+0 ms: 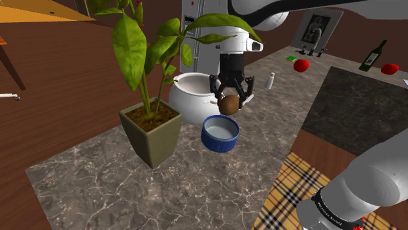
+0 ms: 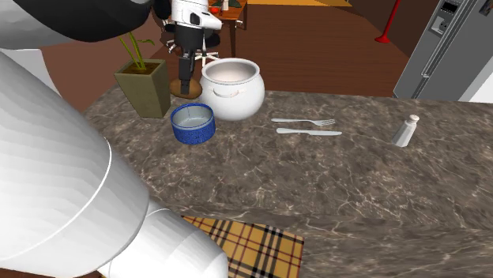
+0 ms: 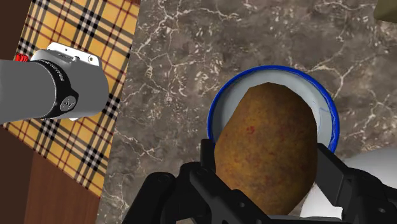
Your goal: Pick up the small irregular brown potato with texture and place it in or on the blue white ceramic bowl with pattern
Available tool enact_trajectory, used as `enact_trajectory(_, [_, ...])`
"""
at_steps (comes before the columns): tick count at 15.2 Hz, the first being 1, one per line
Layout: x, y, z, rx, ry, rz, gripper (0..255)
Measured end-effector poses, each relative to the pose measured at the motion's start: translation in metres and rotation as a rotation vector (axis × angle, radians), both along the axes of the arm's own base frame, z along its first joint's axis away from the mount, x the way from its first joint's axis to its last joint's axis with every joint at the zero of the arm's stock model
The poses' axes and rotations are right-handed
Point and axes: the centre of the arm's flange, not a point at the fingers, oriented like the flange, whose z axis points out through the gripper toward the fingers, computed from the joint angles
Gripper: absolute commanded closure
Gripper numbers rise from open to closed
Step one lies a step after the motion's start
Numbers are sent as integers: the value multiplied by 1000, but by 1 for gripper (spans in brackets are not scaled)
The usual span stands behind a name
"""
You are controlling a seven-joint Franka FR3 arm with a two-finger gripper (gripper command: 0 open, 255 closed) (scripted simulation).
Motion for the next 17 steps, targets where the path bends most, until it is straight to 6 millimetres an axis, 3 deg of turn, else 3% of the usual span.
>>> enact_trajectory(12, [4, 4, -63, 0, 1, 0, 255])
enact_trajectory(17, [4, 3, -70, 0, 0, 0, 255])
